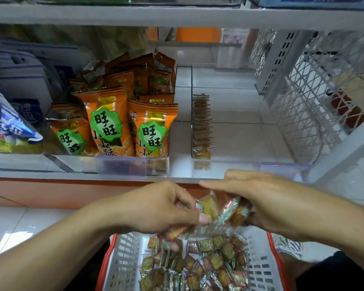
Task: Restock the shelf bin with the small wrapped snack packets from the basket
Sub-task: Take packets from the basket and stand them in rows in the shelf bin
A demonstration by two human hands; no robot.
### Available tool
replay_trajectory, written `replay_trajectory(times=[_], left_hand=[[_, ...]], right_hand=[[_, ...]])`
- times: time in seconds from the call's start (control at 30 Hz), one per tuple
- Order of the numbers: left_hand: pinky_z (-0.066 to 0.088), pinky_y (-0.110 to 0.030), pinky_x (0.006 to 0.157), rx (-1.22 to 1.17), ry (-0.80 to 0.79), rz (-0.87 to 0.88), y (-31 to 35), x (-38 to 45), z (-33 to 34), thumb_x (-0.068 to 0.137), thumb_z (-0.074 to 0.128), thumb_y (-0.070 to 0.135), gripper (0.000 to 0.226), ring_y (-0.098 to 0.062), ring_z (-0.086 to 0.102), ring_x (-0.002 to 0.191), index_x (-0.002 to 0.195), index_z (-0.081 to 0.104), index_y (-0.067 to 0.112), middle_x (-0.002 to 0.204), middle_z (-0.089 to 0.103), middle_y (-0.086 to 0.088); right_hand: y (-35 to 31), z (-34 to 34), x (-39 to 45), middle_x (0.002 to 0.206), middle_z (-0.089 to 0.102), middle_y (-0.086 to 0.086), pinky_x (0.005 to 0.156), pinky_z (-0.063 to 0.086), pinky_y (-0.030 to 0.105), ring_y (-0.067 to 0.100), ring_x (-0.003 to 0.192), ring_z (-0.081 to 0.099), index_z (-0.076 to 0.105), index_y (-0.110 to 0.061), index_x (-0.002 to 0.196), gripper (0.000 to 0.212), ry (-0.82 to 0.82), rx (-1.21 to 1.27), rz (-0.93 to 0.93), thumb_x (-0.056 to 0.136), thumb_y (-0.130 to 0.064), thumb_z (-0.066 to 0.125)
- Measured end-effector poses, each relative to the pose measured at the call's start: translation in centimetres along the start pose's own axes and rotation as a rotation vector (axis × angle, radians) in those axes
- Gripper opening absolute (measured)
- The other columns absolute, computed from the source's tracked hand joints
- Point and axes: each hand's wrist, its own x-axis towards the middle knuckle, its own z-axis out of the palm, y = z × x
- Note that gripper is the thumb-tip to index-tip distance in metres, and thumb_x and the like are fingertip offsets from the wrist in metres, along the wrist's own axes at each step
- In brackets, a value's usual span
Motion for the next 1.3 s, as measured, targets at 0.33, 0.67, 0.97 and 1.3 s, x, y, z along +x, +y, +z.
replay_trajectory(times=[0.33,0.67,0.97,1.3], left_hand=[[0.060,-0.023,0.057,0.029,0.038,0.078,1.3,0.0,0.1,0.080,0.076,0.046,0.035,-0.014,0.069,0.062,0.085,0.076,0.011,0.114,0.062,-0.008],[0.062,-0.032,0.063,-0.458,0.397,0.253,2.5,-0.4,-1.4,0.072,0.079,0.044,0.037,-0.011,0.070,0.073,0.094,0.082,0.014,0.098,0.076,-0.010],[0.063,-0.029,0.065,-0.636,0.642,0.318,3.4,2.2,1.5,0.087,0.076,0.026,0.010,-0.017,0.069,0.080,0.088,0.084,0.020,0.092,0.073,-0.021],[0.064,-0.036,0.068,-0.664,0.669,0.328,3.0,1.8,2.3,0.089,0.075,0.026,0.009,-0.015,0.057,0.061,0.091,0.082,0.020,0.075,0.063,-0.010]], right_hand=[[0.2,2.1,1.1,0.104,0.039,-0.032,0.060,0.040,0.014,-0.019,0.090,0.046,0.039,-0.058,0.125,0.072,0.063,0.106,-0.026,0.070,-0.034,0.079],[2.1,-3.9,1.8,0.078,0.065,-0.001,0.063,0.048,0.024,0.008,0.067,0.057,0.049,-0.016,0.088,0.047,0.348,0.762,0.102,0.068,0.001,0.088],[3.4,-1.6,7.8,0.074,0.063,0.001,0.053,0.050,0.022,0.005,0.057,0.057,0.059,-0.015,0.091,0.034,0.426,0.870,0.280,0.075,0.002,0.083],[6.6,-2.2,8.2,0.091,0.073,0.004,0.066,0.061,0.034,0.015,0.080,0.069,0.066,-0.018,0.103,0.039,0.291,0.726,0.382,0.072,-0.006,0.087]])
